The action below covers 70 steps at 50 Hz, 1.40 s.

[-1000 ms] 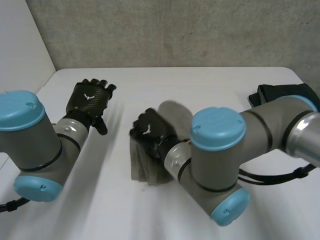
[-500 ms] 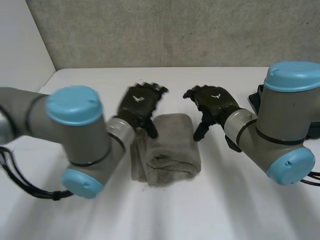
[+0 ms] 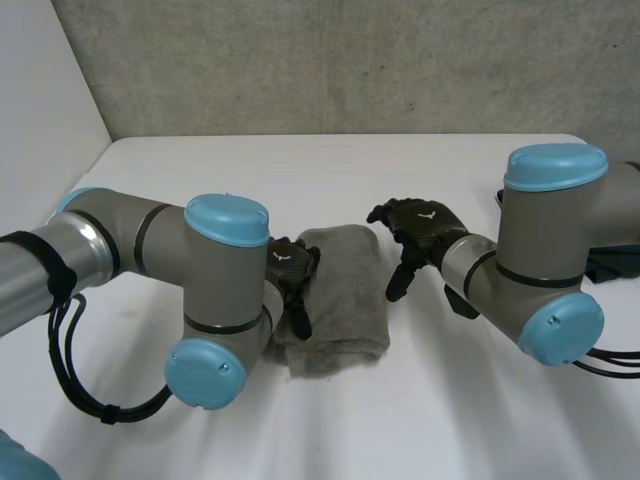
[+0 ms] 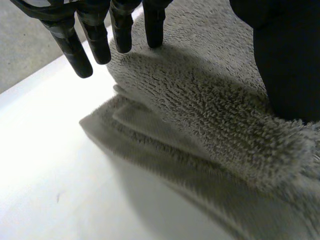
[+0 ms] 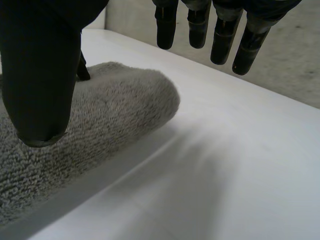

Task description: Fold the laundry.

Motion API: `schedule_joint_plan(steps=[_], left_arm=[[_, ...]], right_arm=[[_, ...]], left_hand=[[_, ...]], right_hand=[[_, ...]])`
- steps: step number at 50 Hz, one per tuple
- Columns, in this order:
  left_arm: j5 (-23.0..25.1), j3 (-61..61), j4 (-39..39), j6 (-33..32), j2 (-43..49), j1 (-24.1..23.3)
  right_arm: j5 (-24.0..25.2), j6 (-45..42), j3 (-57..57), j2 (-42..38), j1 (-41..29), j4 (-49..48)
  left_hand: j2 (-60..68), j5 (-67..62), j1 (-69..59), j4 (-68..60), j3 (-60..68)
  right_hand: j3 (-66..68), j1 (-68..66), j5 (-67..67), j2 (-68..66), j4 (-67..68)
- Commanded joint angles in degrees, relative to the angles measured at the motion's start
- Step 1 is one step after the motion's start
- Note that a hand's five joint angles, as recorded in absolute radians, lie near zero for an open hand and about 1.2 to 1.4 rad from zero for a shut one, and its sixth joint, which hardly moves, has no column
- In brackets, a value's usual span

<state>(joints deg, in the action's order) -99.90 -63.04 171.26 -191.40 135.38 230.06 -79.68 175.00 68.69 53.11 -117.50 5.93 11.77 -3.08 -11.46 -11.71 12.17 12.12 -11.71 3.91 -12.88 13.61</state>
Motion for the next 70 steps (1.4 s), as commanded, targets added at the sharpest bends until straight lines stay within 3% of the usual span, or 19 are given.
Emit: schedule_joint_plan(steps=[1,12,23,26,31,35,38,43,47,63,70], left_arm=[[-0.4,-3.0,-0.8,-2.3,-1.3,-0.1],[-4.8,-5.1,-1.1,-2.5,-4.2,0.0],[-3.6,-6.4,0.7,-2.2,-8.3,0.3],[-1.1,-6.6,2.9,-2.1,-8.3,0.0],[8.7,-6.4,6.0,-2.1,-7.3,0.3],[11.5,-4.9,5.8,-2.2,-4.3,0.5],[10.4,-4.1,5.6,-2.2,-2.8,1.1],[3.2,-4.1,3.8,-2.5,-1.7,3.5],[0.2,-4.2,2.4,-2.5,-1.9,3.7],[0.2,-5.9,-0.1,-2.1,-2.9,1.9],[0.6,-7.2,-0.1,-1.8,-10.7,1.9]], right_arm=[[1.7,-0.2,-3.7,-3.5,-3.5,1.8],[1.7,-0.4,-7.5,-8.8,-4.1,4.3],[1.1,-5.4,-9.7,-11.0,-4.1,4.5],[1.1,-5.3,-9.6,-11.0,-4.2,4.5],[1.0,-5.2,-9.4,-10.7,-4.5,4.5],[0.2,-5.1,-9.1,-10.5,-4.8,4.4],[-0.8,-5.1,-9.0,-10.4,-4.8,4.5],[-1.4,-5.5,-9.1,-10.4,-4.8,4.5],[-1.4,-5.6,-9.2,-10.7,-4.8,4.4],[-1.4,-5.7,-9.8,-10.7,-4.9,4.4],[-4.3,-5.7,-8.6,-3.1,-4.2,3.7]], left_hand=[[-0.2,1.5,-0.1,0.1,-0.6],[-0.2,1.5,-0.1,0.1,-0.6],[-0.4,1.7,0.1,0.3,-0.8],[-0.6,1.9,0.2,0.5,-0.9],[-0.6,1.9,0.2,0.5,-0.9],[-0.2,1.5,-0.1,0.1,-0.6],[0.0,1.4,-0.3,0.0,-0.4],[0.8,0.5,-1.1,-0.9,0.4],[0.8,0.5,-1.1,-0.9,0.4],[0.6,0.7,-0.9,-0.7,0.2],[-0.4,1.7,0.1,0.3,-0.8]], right_hand=[[-2.1,1.7,-3.9,2.9,-3.6],[-2.1,1.7,-3.9,2.9,-3.6],[-2.1,1.7,-3.9,2.9,-3.6],[-2.1,1.7,-3.9,2.9,-3.6],[-2.1,1.7,-3.9,2.9,-3.6],[-2.1,1.7,-3.9,2.9,-3.6],[-2.1,1.7,-3.9,2.9,-3.6],[-2.1,1.7,-3.9,2.9,-3.6],[-2.1,1.7,-3.9,2.9,-3.6],[-2.1,1.7,-3.9,2.9,-3.6],[-2.1,1.7,-3.9,2.9,-3.6]])
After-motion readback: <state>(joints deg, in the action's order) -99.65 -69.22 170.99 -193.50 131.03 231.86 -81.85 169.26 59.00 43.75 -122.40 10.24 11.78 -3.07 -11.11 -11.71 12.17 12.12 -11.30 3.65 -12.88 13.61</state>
